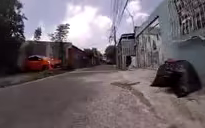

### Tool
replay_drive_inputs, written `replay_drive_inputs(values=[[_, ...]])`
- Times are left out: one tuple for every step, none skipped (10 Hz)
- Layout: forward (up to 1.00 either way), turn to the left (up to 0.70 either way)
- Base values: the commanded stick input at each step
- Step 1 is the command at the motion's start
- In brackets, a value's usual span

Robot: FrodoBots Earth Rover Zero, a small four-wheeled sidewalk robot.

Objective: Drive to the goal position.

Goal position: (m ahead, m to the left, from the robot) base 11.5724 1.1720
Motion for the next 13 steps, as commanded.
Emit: replay_drive_inputs(values=[[1.0, -0.13], [1.0, 0.0], [1.0, 0.0], [1.0, 0.0], [1.0, 0.0], [1.0, 0.0], [1.0, 0.0], [1.0, 0.0], [1.0, 0.05], [1.0, 0.23], [1.0, 0.19], [1.0, 0.0], [1.0, 0.0]])
